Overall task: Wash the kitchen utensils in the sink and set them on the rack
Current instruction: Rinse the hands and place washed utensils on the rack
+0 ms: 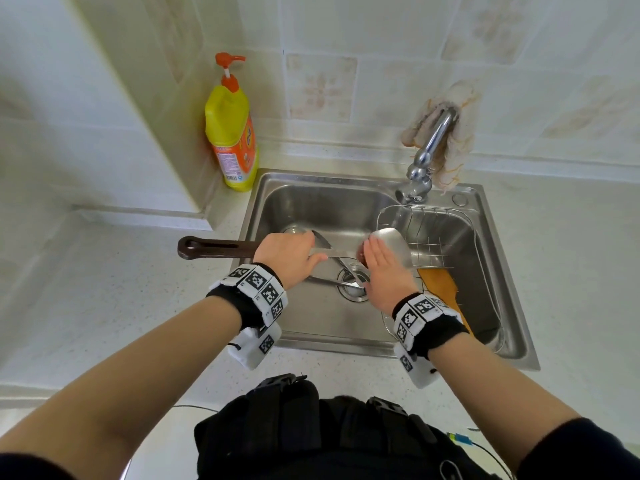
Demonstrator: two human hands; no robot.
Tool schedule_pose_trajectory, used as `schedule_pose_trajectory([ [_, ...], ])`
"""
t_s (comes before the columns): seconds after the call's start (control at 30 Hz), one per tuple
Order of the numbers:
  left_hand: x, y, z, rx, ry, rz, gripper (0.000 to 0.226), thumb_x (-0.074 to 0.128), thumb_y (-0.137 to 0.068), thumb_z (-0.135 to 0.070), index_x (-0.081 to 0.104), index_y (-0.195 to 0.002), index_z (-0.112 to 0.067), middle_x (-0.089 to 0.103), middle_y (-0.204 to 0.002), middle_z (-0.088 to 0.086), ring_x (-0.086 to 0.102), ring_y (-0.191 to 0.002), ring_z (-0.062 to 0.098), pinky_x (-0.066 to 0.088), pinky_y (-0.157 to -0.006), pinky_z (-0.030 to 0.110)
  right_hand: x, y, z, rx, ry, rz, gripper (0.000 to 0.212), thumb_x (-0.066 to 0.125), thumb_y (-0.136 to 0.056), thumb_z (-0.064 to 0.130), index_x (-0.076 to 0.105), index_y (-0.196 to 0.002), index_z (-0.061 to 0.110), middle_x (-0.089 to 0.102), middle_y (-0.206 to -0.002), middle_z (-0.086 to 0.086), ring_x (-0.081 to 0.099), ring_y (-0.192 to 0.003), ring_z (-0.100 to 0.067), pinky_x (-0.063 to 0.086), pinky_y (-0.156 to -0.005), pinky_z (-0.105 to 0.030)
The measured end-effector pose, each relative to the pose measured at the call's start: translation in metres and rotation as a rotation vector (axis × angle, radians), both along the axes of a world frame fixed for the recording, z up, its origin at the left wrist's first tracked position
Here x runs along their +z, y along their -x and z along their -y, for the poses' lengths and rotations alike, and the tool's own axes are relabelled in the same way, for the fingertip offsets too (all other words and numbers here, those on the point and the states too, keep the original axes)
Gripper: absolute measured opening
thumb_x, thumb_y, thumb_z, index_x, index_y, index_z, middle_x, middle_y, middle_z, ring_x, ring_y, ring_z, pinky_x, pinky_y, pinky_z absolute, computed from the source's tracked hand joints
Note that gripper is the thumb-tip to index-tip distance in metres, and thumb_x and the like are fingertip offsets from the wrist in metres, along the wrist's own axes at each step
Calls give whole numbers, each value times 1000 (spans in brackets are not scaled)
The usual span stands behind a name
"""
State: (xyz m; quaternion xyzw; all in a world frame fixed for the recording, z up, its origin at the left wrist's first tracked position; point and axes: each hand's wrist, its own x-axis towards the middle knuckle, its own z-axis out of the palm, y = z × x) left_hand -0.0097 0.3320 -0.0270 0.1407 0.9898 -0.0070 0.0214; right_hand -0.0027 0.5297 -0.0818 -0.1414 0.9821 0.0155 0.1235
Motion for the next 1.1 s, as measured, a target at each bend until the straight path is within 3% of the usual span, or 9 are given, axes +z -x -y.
schedule_pose_trajectory([
  [0.13, -2, -5, 10, 46, -15, -7, 39, 38, -93, -52, 53, -104, -17, 62, -77, -3, 60, -70, 17, 49, -66, 31, 1, 5, -22, -205, -20, -18, 83, 48, -91, 12, -12, -147, 3, -12, -156, -16, -9, -145, -27, -4, -116, -35],
  [0.3, 1, -4, 13, 78, -28, 1, 40, 38, -93, -53, 55, -100, -17, 55, -71, -5, 56, -65, 15, 42, -61, 27, -1, -8, 8, 24, 66, -15, 83, 49, -91, 14, -11, -147, 5, -15, -156, -10, -11, -145, -24, -4, -117, -33],
  [0.43, 5, -1, 9, 74, -58, 5, 42, 37, -93, -54, 55, -102, -17, 54, -73, -5, 52, -66, 15, 41, -63, 27, 13, 16, -5, -193, 38, -96, 90, 57, -86, 10, -8, -148, 4, -10, -156, -14, -6, -145, -26, 3, -119, -36],
  [0.57, 8, -1, 13, 111, -91, -15, 42, 38, -92, -54, 56, -103, -17, 58, -76, -4, 56, -69, 16, 43, -66, 29, 12, 10, 14, 45, 31, -58, 87, 53, -90, 19, -11, -148, 4, -14, -156, -9, -10, -145, -22, 0, -117, -34],
  [0.7, 11, 0, 16, 115, -70, -17, 43, 38, -92, -55, 56, -102, -17, 57, -75, -4, 57, -70, 17, 43, -65, 29, 18, 20, -5, -118, 14, -86, 89, 53, -86, 9, -11, -148, 6, -13, -157, -11, -10, -145, -23, -4, -115, -33],
  [0.83, 12, 0, 14, 130, -75, -14, 43, 39, -92, -55, 56, -103, -17, 63, -83, -1, 61, -77, 19, 44, -69, 30, 12, 8, 15, 133, 47, -37, 75, 42, -97, 22, -10, -147, 4, -12, -157, -8, -10, -145, -20, -9, -113, -29],
  [0.9, 12, 2, 14, 128, -83, 23, 43, 39, -92, -55, 58, -101, -17, 61, -81, -2, 59, -77, 18, 42, -69, 29, 14, 13, 3, 91, 35, -27, 67, 36, -100, 23, -7, -149, 8, -9, -157, -7, -8, -145, -19, -8, -114, -29],
  [1.03, 11, 9, 20, 141, -92, 261, 48, 41, -89, -60, 63, -90, -18, 64, -84, -2, 60, -81, 17, 37, -68, 29, 21, 15, -12, 57, 97, -66, 52, 41, -95, 5, 27, -144, 11, 24, -154, -9, 18, -143, -20, 5, -117, -30],
  [1.1, 13, 13, 24, 101, -84, 353, 49, 39, -89, -60, 64, -87, -18, 63, -81, -1, 60, -77, 16, 37, -65, 27, 25, 13, -11, 61, 115, -97, 33, 42, -94, 6, 49, -125, 14, 54, -129, -6, 45, -124, -21, 28, -109, -30],
])
